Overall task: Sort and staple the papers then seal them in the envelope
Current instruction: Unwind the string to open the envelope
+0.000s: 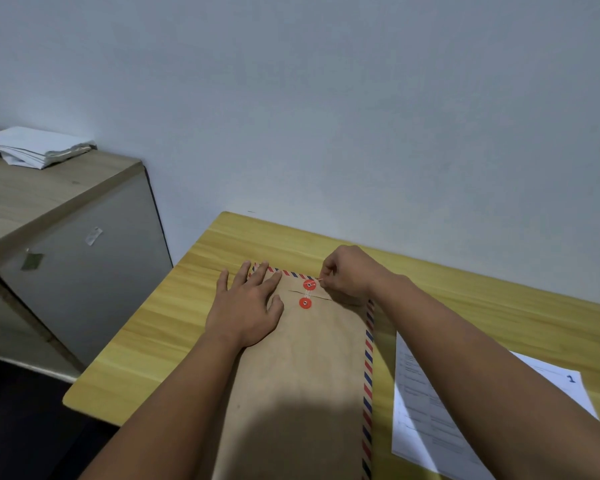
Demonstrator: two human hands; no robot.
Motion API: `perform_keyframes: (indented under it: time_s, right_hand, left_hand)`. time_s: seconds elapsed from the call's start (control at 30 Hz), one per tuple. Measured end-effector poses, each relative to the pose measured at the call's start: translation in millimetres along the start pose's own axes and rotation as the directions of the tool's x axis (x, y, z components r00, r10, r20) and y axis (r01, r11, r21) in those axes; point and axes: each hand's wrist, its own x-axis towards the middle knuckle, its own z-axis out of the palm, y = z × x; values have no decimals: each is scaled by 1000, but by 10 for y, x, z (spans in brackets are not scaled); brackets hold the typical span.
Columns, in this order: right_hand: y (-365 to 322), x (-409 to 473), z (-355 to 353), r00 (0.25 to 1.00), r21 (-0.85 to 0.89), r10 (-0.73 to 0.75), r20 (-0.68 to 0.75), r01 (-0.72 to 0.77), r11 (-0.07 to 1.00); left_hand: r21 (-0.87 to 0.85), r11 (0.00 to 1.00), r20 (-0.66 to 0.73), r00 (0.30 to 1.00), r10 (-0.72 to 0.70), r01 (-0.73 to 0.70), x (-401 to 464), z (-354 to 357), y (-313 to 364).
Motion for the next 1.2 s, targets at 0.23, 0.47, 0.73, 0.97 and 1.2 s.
perform_keyframes:
  time_s: [0.23,0.47,0.73,0.97,1.2]
  right_hand:
    - [-3,102,202,938,292,243,-248,-166,942]
    - [4,-32,236,894,716,388,-224,-119,688]
    - [-275,-239,129,968,921,250,25,-119,370]
    - [-461,-246,238,976,957,142,165,-194,216]
    - [-307,-373,186,965,956,177,195,-227,186]
  left_hand:
    - [-1,1000,-4,1000,2,-2,-3,0,5]
    - [-4,1000,-6,1000,2,-2,-3,1,14]
    - [-4,1000,-7,1000,3,-3,-3,1,11]
    - [4,1000,-10,1000,13,-13,-8,9,-1]
    - [2,1000,-13,1000,4,-4,-13,3,14]
